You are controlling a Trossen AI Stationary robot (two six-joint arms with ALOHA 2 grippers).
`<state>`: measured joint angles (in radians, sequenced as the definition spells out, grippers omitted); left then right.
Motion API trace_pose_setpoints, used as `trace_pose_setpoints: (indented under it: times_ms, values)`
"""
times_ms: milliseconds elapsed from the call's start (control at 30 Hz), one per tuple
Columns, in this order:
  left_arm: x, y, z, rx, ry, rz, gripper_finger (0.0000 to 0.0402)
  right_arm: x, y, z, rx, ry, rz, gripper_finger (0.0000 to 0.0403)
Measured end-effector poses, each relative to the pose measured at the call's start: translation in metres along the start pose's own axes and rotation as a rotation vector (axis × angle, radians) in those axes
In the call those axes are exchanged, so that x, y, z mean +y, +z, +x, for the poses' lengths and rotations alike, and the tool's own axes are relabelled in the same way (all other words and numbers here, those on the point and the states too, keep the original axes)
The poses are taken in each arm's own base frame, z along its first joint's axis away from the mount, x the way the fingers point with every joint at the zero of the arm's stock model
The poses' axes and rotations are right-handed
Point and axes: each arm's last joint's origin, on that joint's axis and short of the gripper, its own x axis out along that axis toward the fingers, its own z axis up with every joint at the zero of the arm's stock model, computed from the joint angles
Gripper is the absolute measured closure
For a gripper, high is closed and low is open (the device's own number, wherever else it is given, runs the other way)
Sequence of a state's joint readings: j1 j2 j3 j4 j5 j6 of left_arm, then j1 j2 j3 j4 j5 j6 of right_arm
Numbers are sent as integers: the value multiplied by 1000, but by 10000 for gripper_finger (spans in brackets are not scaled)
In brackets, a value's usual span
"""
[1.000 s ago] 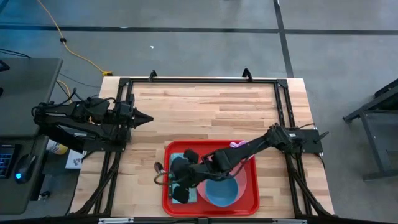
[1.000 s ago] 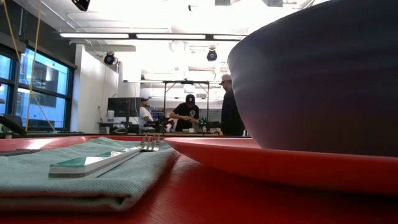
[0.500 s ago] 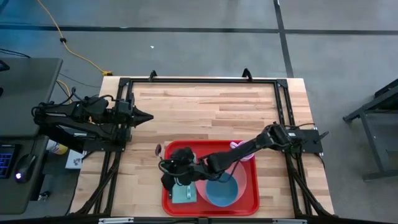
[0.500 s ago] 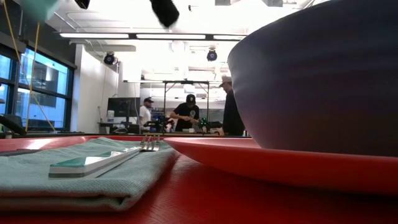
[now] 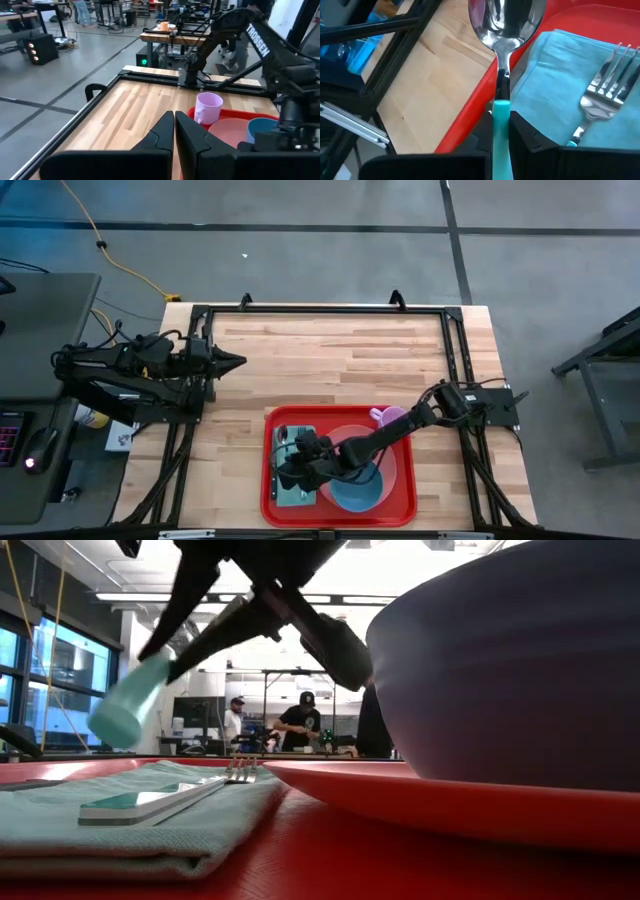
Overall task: Set up tray
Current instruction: Put the blue spoon on the blue napkin beside the black knife
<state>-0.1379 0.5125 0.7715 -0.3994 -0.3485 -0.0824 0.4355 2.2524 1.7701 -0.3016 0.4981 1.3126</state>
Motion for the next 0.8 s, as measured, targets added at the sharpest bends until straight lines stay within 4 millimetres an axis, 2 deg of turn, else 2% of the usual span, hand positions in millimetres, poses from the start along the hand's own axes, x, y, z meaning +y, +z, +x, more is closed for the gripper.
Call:
trace_pose_setpoints:
  times_ms: [233, 800]
  values:
    - [0, 0, 0, 0, 3, 6, 355, 10, 1, -7, -6, 18, 43, 393]
    - [0, 0, 0, 0, 5, -27, 355, 5, 2, -5, 42, -17, 76, 393]
